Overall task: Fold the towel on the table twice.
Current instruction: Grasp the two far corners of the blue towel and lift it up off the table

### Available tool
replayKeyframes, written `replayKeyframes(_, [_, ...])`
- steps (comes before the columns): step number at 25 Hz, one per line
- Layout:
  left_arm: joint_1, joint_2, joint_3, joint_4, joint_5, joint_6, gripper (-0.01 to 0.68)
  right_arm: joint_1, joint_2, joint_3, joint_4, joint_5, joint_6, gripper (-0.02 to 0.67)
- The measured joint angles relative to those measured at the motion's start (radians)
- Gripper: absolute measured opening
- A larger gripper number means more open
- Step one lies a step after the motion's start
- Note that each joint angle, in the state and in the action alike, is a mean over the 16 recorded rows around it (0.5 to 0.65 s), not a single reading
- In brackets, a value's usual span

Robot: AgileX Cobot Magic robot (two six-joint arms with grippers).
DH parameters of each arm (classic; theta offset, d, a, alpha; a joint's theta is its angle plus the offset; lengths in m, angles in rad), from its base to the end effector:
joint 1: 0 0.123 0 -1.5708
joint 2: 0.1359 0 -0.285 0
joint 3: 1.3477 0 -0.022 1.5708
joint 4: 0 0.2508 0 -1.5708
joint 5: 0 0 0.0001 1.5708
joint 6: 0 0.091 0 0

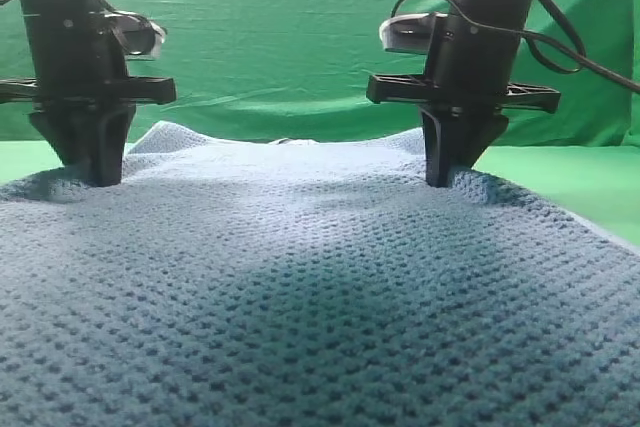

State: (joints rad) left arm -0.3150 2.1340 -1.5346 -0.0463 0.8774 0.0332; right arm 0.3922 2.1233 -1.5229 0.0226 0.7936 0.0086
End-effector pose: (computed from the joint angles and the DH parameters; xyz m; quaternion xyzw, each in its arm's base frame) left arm 0.4070 -0.1360 0.1479 0.1595 0.9829 -0.0316 0.0869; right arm 0.4005 0.1672 0.1513 -0.1823 0.9744 0.0350 0.1272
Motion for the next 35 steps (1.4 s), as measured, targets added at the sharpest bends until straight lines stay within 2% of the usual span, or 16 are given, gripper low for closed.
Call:
replayKeyframes(5, [-0.011,0.011,-0.044,0.006,0.054,-0.035,0.082,0.003,-0.008,-0.005,0.002,0.009,0.003,0.034])
replayKeyframes(9, [-0.015,0.002,-0.098,0.019,0.105,-0.054,0.024,0.003,-0.034,-0.029,-0.010,0.033,0.005,0.004])
replayKeyframes(16, [-0.019,-0.068,-0.293,0.092,0.150,-0.101,0.000,-0.010,-0.101,-0.204,-0.047,0.074,0.006,0.000])
replayKeyframes(27, [-0.022,-0.162,-0.674,0.187,0.060,-0.154,0.000,-0.043,-0.157,-0.638,-0.117,0.052,-0.006,0.000])
replayKeyframes(31, [-0.023,-0.150,-0.738,0.166,0.065,-0.155,0.000,-0.058,-0.148,-0.696,-0.133,0.073,-0.007,0.000])
replayKeyframes(35, [-0.025,-0.133,-0.754,0.122,0.108,-0.153,0.000,-0.073,-0.141,-0.671,-0.143,0.116,0.000,0.000])
